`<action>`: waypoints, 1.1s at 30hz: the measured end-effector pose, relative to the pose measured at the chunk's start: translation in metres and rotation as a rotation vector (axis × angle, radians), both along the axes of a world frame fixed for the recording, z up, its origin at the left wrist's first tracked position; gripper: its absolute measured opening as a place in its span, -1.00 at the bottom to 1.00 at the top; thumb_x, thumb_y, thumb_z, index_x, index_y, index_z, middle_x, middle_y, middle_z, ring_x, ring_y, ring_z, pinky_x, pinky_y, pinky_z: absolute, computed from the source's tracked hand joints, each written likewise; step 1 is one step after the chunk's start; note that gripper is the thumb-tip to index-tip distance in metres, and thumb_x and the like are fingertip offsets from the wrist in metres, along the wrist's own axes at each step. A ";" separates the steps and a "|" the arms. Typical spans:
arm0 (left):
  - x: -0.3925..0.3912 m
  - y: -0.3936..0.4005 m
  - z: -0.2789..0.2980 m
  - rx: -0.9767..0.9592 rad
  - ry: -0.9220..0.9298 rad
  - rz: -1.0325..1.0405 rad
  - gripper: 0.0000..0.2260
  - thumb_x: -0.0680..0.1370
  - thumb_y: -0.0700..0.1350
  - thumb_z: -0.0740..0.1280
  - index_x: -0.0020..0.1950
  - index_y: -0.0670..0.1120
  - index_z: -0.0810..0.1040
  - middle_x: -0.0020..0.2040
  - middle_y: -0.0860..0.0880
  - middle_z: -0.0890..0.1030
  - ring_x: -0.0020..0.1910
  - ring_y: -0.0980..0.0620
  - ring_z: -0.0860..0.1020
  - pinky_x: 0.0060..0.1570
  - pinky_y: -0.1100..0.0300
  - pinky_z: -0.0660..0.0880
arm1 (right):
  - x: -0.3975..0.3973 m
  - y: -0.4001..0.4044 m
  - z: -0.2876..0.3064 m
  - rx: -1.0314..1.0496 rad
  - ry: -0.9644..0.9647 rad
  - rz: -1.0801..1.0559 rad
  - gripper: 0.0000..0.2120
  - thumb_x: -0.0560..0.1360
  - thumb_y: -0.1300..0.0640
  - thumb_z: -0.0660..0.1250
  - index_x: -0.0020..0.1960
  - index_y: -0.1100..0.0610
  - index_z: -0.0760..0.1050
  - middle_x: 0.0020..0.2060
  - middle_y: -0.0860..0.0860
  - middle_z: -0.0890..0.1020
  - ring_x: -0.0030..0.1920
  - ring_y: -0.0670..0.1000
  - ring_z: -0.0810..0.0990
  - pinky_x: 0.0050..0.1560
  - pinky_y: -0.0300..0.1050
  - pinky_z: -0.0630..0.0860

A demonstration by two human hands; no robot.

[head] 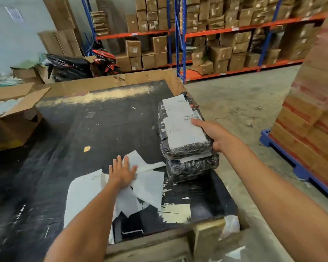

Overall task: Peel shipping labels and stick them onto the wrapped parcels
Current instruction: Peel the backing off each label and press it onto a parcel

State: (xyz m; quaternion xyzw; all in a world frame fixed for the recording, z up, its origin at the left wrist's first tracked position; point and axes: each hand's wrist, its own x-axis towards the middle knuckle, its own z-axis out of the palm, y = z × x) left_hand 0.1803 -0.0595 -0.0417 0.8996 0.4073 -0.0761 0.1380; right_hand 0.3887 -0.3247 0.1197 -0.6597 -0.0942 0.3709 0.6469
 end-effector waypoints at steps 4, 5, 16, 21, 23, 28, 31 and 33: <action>0.003 -0.004 0.001 -0.004 0.006 0.035 -0.37 0.68 0.24 -0.05 0.66 -0.01 -0.16 0.66 -0.10 -0.21 0.63 -0.12 -0.22 0.57 -0.12 -0.23 | 0.007 -0.010 -0.005 -0.056 -0.023 0.000 -0.84 0.55 0.05 0.46 -0.03 0.16 0.65 -0.26 0.04 0.77 -0.30 0.02 0.76 -0.33 -0.12 0.66; 0.004 -0.005 0.003 -0.010 0.007 0.040 -0.37 0.68 0.24 -0.05 0.66 -0.01 -0.15 0.66 -0.10 -0.20 0.63 -0.12 -0.21 0.57 -0.13 -0.22 | 0.009 -0.010 -0.005 -0.075 -0.043 0.001 -0.83 0.55 0.05 0.46 -0.01 0.16 0.65 -0.27 0.02 0.77 -0.28 0.01 0.76 -0.22 -0.08 0.68; 0.005 0.000 0.004 -0.026 0.015 0.043 -0.37 0.68 0.23 -0.04 0.66 0.00 -0.15 0.66 -0.09 -0.20 0.63 -0.12 -0.21 0.57 -0.13 -0.20 | 0.015 0.006 -0.011 -0.561 -0.591 0.001 -0.36 0.58 -0.28 0.22 0.40 0.20 0.49 0.35 0.19 0.55 0.29 0.24 0.54 0.25 0.02 0.49; 0.001 -0.001 0.002 -0.032 -0.008 0.039 -0.37 0.68 0.22 -0.03 0.66 0.00 -0.15 0.66 -0.10 -0.20 0.63 -0.12 -0.21 0.57 -0.13 -0.21 | 0.024 0.002 -0.008 -0.718 -0.733 0.080 -0.39 0.61 -0.30 0.12 0.37 0.16 0.52 0.32 0.20 0.58 0.25 0.25 0.55 0.01 -0.04 0.38; 0.001 -0.003 0.001 -0.040 -0.029 0.044 -0.38 0.68 0.21 -0.01 0.66 0.01 -0.13 0.66 -0.09 -0.19 0.63 -0.12 -0.21 0.57 -0.13 -0.21 | 0.025 0.002 -0.011 -0.730 -0.741 0.067 -0.40 0.64 -0.27 0.09 0.44 0.14 0.46 0.38 0.20 0.53 0.32 0.26 0.52 0.06 -0.02 0.37; -0.003 0.002 0.008 -0.117 -0.124 0.040 -0.41 0.68 0.14 0.10 0.65 0.02 -0.02 0.67 -0.09 -0.11 0.64 -0.12 -0.16 0.56 -0.14 -0.17 | 0.017 0.006 -0.011 -0.791 -0.756 0.012 -0.39 0.66 -0.24 0.02 0.37 0.21 0.48 0.34 0.23 0.55 0.25 0.28 0.54 0.03 0.02 0.41; -0.010 0.000 0.023 -0.225 -0.225 0.058 -0.38 0.68 0.11 0.15 0.66 0.03 -0.04 0.66 -0.13 -0.04 0.64 -0.15 -0.10 0.56 -0.17 -0.13 | 0.006 0.004 0.000 -0.820 -0.760 0.016 -0.36 0.67 -0.25 -0.05 0.39 0.21 0.46 0.37 0.24 0.52 0.30 0.27 0.51 0.25 0.09 0.47; -0.011 -0.007 0.047 -0.256 -0.371 0.062 -0.35 0.67 0.09 0.21 0.66 0.02 -0.05 0.65 -0.19 -0.01 0.63 -0.17 -0.07 0.55 -0.20 -0.05 | -0.004 0.000 0.013 -0.756 -0.803 -0.025 -0.42 0.66 -0.24 -0.04 0.33 0.13 0.52 0.31 0.21 0.55 0.31 0.24 0.50 0.30 0.12 0.44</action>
